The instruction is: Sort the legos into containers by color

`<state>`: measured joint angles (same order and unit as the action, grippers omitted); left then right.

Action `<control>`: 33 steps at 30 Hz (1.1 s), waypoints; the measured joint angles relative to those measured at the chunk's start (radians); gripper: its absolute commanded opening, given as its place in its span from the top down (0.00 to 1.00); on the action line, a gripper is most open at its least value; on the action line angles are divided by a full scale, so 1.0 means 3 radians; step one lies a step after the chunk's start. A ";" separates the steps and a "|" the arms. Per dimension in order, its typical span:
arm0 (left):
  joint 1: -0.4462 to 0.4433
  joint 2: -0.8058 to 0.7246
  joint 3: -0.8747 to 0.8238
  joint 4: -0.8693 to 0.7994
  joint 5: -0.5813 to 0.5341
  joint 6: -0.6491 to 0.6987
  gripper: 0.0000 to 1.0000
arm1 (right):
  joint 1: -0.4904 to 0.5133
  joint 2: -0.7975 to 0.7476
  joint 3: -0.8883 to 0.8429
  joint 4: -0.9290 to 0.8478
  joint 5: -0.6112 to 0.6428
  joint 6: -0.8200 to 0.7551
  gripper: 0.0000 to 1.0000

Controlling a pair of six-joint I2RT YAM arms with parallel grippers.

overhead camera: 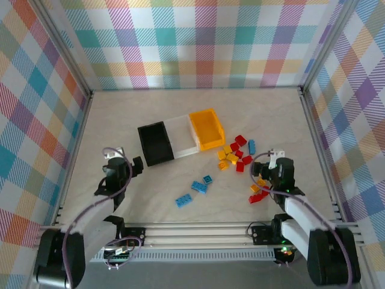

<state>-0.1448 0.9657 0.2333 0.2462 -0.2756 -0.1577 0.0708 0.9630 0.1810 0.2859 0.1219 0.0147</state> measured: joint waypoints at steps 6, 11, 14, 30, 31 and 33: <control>0.0089 0.1007 0.0364 0.0430 0.0179 0.0174 0.00 | -0.0067 0.0993 0.0322 0.0512 -0.0103 0.0000 0.00; 0.0137 0.1517 0.0557 0.0721 0.0299 0.0300 0.00 | -0.0108 0.1494 0.0505 0.0875 -0.0186 0.0000 0.00; 0.0160 0.1686 0.0613 0.0866 0.0360 0.0362 0.00 | -0.0125 0.1671 0.0571 0.1067 -0.0229 0.0000 0.00; 0.0189 0.1881 0.0718 0.1214 0.0507 0.0543 0.00 | -0.0167 0.1858 0.0692 0.1563 -0.0389 0.0000 0.00; 0.0192 0.1881 0.0724 0.1231 0.0516 0.0553 0.00 | -0.0175 0.1862 0.0694 0.1583 -0.0399 0.0000 0.00; 0.0195 0.1881 0.0726 0.1266 0.0519 0.0562 0.00 | -0.0192 0.1863 0.0699 0.1603 -0.0413 0.0000 0.00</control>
<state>-0.0864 1.5299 0.4511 0.6262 -0.1200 0.0109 0.0132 1.5219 0.3908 0.7670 -0.0021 0.0147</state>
